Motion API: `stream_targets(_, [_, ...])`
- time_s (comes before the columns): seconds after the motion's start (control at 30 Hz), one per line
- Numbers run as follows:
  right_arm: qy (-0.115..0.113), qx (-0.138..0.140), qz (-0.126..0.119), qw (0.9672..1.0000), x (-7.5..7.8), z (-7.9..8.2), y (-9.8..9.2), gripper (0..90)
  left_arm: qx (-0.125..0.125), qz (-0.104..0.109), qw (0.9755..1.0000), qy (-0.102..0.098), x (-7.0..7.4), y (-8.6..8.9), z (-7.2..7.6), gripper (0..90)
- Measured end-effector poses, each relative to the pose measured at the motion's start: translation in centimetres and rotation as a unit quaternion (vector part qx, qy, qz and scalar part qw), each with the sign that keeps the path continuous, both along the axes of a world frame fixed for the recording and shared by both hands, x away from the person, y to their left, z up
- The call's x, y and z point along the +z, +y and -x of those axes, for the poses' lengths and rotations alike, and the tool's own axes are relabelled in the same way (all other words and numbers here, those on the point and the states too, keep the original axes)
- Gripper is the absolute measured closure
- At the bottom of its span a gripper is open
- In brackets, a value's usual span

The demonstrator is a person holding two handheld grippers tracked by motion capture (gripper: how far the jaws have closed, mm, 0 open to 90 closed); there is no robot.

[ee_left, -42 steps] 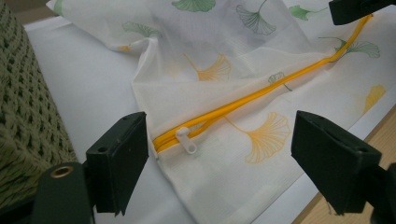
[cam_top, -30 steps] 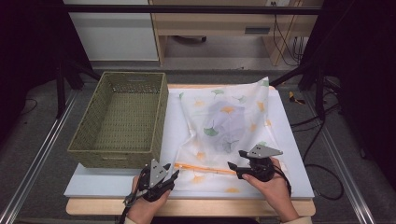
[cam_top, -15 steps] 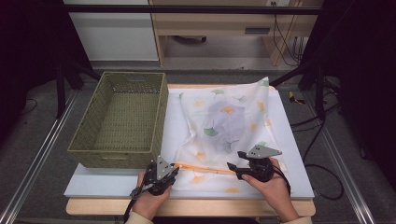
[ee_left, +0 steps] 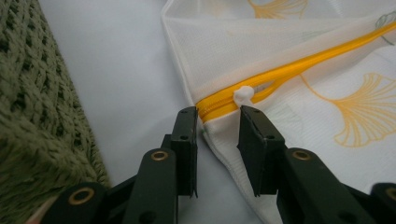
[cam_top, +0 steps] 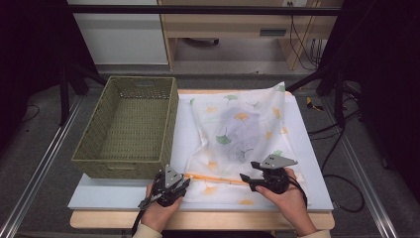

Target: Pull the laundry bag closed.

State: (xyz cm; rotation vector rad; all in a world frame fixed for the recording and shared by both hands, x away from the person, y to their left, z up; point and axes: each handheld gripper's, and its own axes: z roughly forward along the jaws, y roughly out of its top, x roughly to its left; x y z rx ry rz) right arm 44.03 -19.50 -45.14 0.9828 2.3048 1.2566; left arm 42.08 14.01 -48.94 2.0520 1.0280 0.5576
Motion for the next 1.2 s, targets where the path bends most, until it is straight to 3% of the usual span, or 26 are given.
stream_targets(0.33, [0.001,0.002,0.001,1.0,-0.1,0.0,0.1,37.4,-0.009,0.032,0.9994,-0.006,-0.6,0.0,-0.3,61.2])
stream_targets(0.43, [0.001,0.002,0.001,1.0,-0.1,0.0,0.2,37.3,-0.011,0.031,0.9994,-0.01,-0.6,0.0,-0.2,61.9])
stream_targets(0.83, [0.002,0.002,0.001,1.0,-0.1,-0.1,0.2,36.7,-0.004,0.038,0.9991,-0.017,-0.8,0.1,-0.2,85.1])
stream_targets(1.03, [0.001,0.005,-0.002,1.0,0.0,0.1,0.4,37.3,-0.002,0.021,0.9994,-0.027,-0.7,-0.3,0.0,87.8])
stream_targets(1.2, [0.001,0.015,-0.014,0.9998,0.6,0.5,1.1,41.1,-0.004,0.022,0.9985,-0.05,0.9,-0.4,0.5,88.2])
